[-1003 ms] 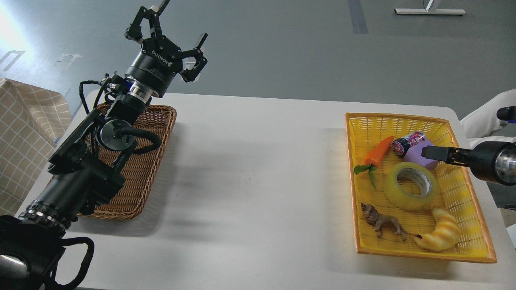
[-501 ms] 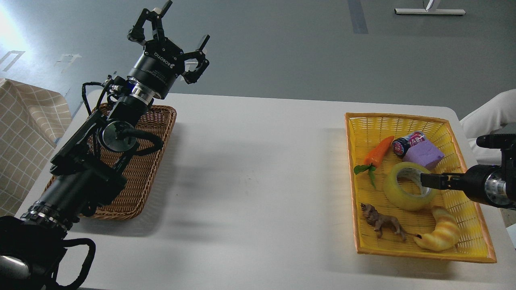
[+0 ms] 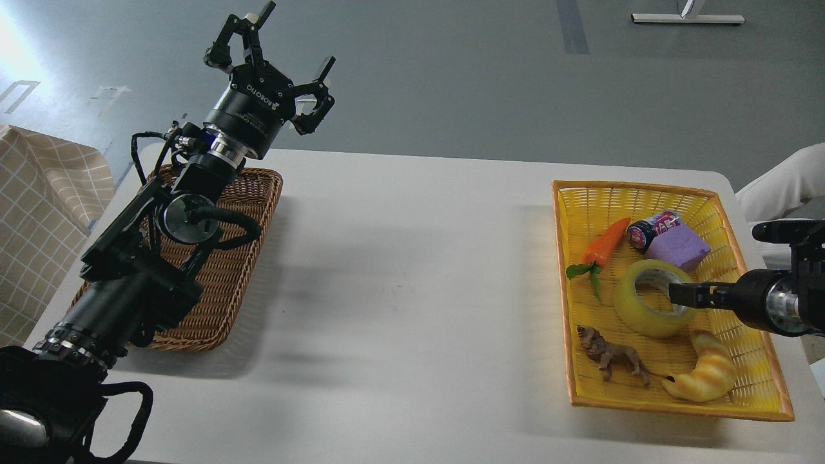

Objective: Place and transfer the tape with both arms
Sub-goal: 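Lower the right gripper into the yellow basket toward the tape roll, then grasp the yellow tape roll's rim with the right gripper and lift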

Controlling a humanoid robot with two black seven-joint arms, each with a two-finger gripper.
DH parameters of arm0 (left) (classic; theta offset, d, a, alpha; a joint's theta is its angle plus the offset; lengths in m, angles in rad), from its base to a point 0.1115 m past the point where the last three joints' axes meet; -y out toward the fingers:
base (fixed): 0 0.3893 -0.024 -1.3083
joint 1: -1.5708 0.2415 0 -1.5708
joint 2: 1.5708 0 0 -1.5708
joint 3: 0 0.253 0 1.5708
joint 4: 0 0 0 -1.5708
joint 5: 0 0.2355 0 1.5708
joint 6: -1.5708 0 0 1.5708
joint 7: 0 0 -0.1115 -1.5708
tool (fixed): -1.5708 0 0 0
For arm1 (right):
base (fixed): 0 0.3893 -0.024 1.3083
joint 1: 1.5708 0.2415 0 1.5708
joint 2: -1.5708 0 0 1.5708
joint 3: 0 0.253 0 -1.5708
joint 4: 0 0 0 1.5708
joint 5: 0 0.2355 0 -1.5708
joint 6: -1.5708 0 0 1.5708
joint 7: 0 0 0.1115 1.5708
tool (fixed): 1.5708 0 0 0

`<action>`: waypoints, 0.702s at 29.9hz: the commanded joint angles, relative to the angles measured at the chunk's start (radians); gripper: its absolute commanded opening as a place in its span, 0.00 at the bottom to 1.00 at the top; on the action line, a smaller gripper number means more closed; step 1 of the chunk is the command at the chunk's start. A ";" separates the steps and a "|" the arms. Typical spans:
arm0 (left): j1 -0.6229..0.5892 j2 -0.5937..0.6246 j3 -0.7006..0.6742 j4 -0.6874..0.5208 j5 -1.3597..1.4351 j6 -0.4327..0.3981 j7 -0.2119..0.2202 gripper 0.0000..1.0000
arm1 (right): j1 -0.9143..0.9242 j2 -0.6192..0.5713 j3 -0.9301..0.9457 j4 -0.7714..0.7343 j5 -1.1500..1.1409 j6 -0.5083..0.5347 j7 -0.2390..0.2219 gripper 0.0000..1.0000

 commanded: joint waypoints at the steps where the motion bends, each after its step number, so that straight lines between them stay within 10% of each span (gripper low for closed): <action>1: 0.004 0.000 0.002 0.000 0.000 0.000 0.000 0.98 | 0.000 0.017 -0.003 -0.014 -0.009 0.000 -0.005 0.79; 21: 0.009 0.005 0.000 0.000 0.000 0.000 0.000 0.98 | 0.006 0.065 -0.018 -0.065 -0.032 0.000 -0.007 0.43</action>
